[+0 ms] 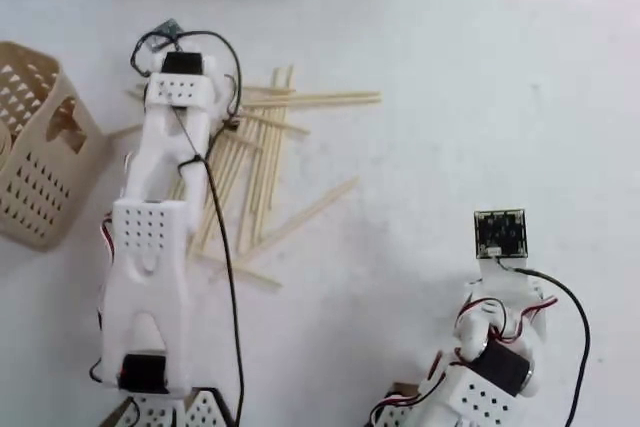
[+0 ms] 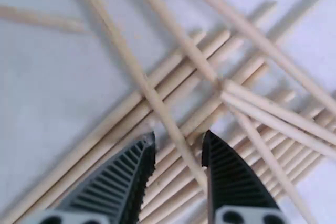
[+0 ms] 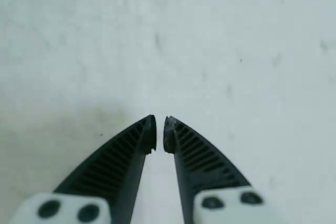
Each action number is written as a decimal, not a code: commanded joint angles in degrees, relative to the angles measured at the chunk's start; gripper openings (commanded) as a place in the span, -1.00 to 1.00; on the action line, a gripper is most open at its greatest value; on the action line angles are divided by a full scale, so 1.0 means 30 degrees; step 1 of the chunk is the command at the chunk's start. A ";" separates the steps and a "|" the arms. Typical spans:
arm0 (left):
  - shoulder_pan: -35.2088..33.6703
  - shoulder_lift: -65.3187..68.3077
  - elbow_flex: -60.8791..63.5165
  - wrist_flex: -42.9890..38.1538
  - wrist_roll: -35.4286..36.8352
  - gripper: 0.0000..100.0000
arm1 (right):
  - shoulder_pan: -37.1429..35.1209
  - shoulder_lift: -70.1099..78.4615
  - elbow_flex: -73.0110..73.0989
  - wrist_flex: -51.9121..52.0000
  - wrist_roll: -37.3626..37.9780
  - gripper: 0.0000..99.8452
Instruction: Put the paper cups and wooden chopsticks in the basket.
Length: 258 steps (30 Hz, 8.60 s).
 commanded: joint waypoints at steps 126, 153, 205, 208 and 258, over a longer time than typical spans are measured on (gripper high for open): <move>-0.9392 -2.9729 2.7487 -2.4234 -1.3861 -0.96 | 0.0190 -0.0015 0.0205 -0.0073 -0.0029 -0.91; -0.9070 -3.1018 2.7370 -2.0718 -1.3949 -0.69 | 0.0190 -0.0015 0.0205 -0.0073 -0.0029 -0.91; -0.1158 -1.0359 1.5473 -0.5978 -1.2718 -0.58 | 0.0190 -0.0015 0.0205 -0.0073 -0.0029 -0.91; -0.0952 -1.0359 1.5736 -0.6007 -1.2747 -0.58 | 0.0190 -0.0015 0.0205 -0.0073 -0.0029 -0.91; -0.0513 -1.6630 1.7524 -0.6271 -1.3861 -0.95 | 0.0190 -0.0015 0.0205 -0.0073 -0.0029 -0.91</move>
